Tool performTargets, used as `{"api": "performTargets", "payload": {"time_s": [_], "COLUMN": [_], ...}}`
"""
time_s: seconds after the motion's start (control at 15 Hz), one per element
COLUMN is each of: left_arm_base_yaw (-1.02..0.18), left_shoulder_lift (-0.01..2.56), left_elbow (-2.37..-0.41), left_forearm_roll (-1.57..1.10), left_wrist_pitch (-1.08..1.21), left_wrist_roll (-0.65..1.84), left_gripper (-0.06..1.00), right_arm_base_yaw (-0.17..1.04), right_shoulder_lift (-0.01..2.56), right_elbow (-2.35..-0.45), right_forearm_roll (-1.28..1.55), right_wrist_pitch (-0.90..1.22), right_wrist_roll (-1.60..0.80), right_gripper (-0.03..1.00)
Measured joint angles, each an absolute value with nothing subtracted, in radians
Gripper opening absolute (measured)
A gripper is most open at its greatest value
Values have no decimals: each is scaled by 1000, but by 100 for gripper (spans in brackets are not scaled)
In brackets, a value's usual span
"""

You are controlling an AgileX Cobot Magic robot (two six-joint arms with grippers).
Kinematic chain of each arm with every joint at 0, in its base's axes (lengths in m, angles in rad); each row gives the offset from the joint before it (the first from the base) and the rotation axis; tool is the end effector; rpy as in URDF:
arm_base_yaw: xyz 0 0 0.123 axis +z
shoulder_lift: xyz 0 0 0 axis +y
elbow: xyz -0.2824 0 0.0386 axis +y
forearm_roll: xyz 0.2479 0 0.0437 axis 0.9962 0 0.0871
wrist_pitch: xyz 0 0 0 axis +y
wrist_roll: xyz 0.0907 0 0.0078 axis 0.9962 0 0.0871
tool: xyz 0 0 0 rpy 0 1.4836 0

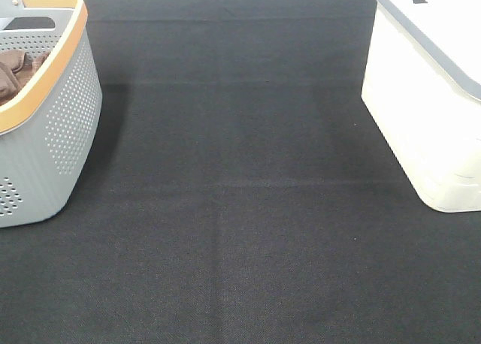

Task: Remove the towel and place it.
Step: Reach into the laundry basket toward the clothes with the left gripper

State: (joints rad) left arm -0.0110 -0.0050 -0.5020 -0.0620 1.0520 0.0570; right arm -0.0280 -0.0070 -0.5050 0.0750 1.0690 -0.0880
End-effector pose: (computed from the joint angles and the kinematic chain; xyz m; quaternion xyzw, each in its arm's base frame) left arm -0.0056 -0.0048 0.2785 0.0300 0.8482 -0.0188 0.5285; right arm -0.0068 0.0062 0.2780 -0.0274 0.8512 0.0071 0.5240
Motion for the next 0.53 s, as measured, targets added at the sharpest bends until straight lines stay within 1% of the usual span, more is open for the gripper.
{"api": "performTargets", "payload": {"time_s": [0.53], "left_arm_base_yaw": [-11], "left_shoulder_lift": [-5], "left_elbow": [-502], "left_forearm_roll": [-62], "left_wrist_pitch": [1052], "left_wrist_roll": [57], "left_gripper": [73], "right_arm_base_yaw": [-28], "right_shoulder_lift": [-7], "right_elbow": [-505], "right_forearm_roll": [75], "right_wrist_pitch": [1069], "right_wrist_roll": [-88], "right_gripper": [72]}}
